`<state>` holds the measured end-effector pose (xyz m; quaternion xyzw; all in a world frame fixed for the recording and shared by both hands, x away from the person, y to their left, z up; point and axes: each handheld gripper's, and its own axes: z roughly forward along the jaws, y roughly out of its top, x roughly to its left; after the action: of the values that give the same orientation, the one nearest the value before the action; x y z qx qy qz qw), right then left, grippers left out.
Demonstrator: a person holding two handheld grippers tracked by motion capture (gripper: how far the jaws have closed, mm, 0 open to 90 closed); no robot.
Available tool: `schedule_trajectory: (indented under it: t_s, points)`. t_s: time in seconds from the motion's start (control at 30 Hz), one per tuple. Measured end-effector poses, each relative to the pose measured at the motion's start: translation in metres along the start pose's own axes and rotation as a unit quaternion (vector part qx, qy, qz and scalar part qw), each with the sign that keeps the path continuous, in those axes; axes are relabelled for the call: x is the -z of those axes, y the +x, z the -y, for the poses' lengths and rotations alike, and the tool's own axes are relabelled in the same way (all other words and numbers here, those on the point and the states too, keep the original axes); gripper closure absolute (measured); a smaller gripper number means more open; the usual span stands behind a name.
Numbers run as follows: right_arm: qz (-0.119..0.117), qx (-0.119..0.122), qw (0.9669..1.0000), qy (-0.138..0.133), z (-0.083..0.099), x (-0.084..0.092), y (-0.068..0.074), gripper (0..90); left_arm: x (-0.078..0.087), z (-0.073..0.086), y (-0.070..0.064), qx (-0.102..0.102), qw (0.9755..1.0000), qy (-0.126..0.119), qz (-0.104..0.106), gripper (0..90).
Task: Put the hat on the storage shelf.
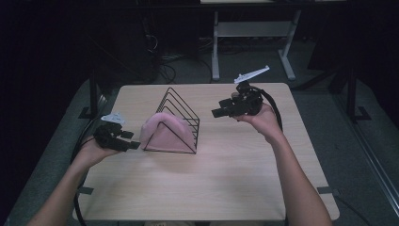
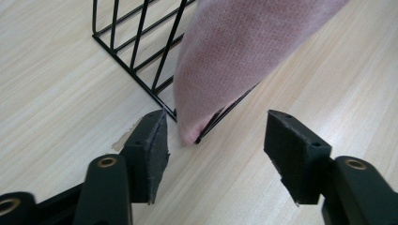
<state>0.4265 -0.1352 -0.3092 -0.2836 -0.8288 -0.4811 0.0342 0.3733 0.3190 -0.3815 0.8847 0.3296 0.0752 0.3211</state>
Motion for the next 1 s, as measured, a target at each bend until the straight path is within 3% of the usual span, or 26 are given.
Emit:
schedule_trajectory:
  t_s: [0.5,1.0]
  points:
    - [0.028,-0.034,0.999,-0.007,0.035,0.027,-0.014,29.9,0.004,0.007,-0.004,0.016,0.9997,-0.016,-0.006,29.0]
    - [0.052,-0.07,0.9962,-0.011,0.078,0.046,-0.027,26.9,0.008,0.009,-0.008,0.029,0.9983,-0.05,0.003,28.0]
